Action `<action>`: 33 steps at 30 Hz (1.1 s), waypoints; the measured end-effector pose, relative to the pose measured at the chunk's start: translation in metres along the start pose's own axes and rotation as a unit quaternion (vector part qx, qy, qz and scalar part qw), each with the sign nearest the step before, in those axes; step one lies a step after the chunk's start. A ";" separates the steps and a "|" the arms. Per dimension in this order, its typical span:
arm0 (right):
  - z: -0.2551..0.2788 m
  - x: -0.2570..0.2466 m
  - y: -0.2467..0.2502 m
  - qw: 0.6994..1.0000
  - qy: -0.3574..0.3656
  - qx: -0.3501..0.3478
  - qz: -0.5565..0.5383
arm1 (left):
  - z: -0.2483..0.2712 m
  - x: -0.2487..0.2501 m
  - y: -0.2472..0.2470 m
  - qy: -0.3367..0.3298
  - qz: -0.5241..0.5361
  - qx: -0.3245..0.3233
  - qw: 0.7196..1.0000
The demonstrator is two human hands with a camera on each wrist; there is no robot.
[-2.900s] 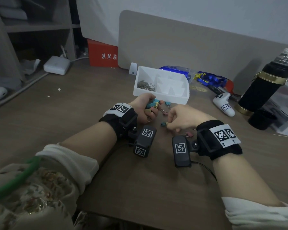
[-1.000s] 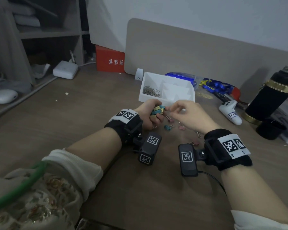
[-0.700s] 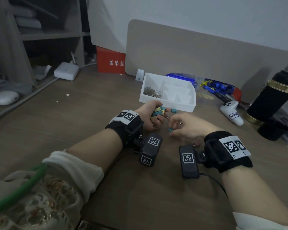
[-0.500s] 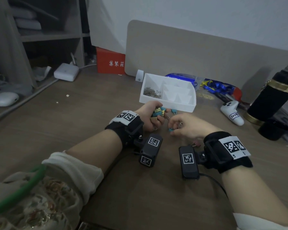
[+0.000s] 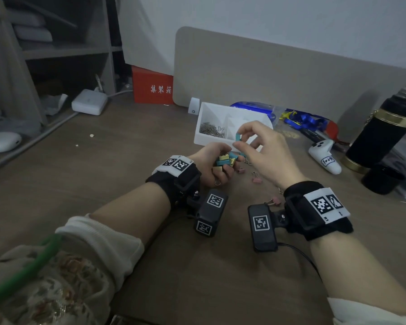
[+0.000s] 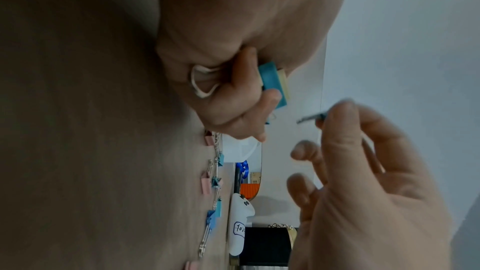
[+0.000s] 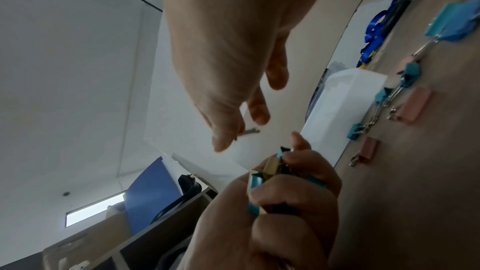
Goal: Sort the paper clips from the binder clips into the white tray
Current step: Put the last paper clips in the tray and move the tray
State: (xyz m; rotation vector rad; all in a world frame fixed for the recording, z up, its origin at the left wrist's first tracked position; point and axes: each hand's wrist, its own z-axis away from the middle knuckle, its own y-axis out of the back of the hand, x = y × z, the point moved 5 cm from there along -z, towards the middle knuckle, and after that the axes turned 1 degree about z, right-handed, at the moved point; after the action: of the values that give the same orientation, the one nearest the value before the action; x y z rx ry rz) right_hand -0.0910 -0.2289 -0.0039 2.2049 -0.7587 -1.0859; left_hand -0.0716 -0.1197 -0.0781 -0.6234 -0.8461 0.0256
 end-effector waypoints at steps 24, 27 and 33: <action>0.003 0.050 -0.004 0.980 -0.148 -0.118 0.062 | 0.003 0.002 -0.001 -0.020 0.041 0.004 0.999; 0.008 0.053 -0.025 0.962 -0.161 -0.217 0.049 | 0.002 0.002 0.000 -0.022 0.046 0.008 0.999; 0.011 0.057 -0.035 0.958 -0.136 -0.224 0.113 | 0.001 0.002 0.001 -0.023 0.043 0.006 0.999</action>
State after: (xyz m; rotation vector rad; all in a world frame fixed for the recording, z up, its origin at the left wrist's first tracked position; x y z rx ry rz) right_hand -0.0622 -0.2473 -0.0625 1.5703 -0.7666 -1.3090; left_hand -0.0713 -0.1180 -0.0765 -0.6500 -0.8616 0.1232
